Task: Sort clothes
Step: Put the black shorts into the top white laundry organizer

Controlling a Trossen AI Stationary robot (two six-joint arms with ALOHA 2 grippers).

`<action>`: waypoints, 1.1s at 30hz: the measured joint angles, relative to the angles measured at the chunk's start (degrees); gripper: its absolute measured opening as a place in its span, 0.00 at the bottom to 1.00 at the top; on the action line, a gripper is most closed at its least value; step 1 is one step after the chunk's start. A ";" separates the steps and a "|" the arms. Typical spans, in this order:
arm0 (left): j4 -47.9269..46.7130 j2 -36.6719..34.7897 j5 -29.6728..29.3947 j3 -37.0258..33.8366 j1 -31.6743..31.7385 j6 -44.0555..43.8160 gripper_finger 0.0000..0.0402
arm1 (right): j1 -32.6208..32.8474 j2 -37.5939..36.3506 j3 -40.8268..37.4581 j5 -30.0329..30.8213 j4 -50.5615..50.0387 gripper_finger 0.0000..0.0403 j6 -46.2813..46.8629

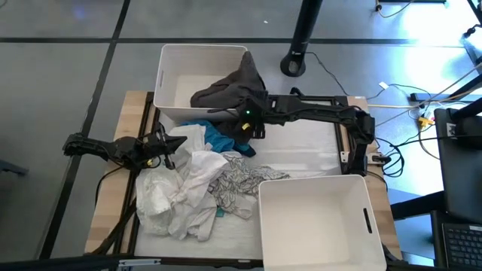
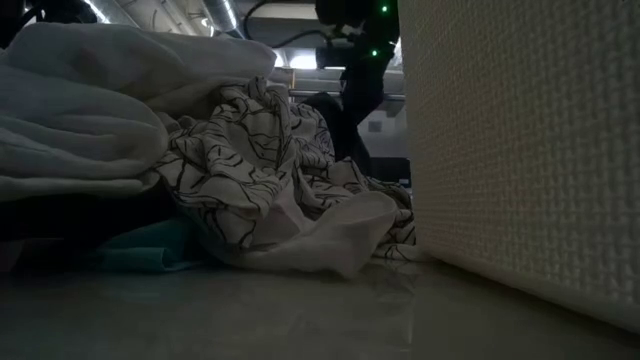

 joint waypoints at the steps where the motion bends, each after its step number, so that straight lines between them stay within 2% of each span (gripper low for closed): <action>1: 0.00 0.01 0.00 0.00 0.00 0.00 0.01 | 0.00 0.00 -0.25 1.51 0.35 0.70 -0.45; 4: -0.02 0.01 0.00 0.00 0.00 0.00 0.01 | 0.02 0.00 -0.82 4.08 2.63 0.64 -2.61; 6: -0.02 0.00 0.00 0.00 0.00 0.54 0.01 | 0.01 0.00 -1.30 4.19 3.76 0.55 -3.83; 14: -0.04 0.01 0.00 0.00 0.00 1.16 0.01 | 0.02 0.00 -1.43 4.05 3.92 0.05 -10.45; 15: -0.03 -0.01 0.00 0.00 0.00 1.17 0.01 | 0.02 0.00 -1.18 4.11 3.58 0.03 -11.48; 19: -0.04 0.01 0.00 0.00 0.00 1.36 0.01 | 0.02 -0.02 1.69 6.33 2.15 0.07 -13.12; 24: -0.07 0.01 0.00 0.00 0.00 1.97 0.01 | 0.00 -0.15 9.75 9.40 -0.25 0.02 -18.34; 27: -0.17 0.01 0.00 0.00 0.00 1.97 0.01 | -0.08 -0.15 14.96 11.61 -0.24 0.03 -22.09; 33: -0.33 0.01 0.00 0.00 0.00 1.96 0.01 | -1.28 -0.22 22.47 13.04 5.08 0.01 -30.72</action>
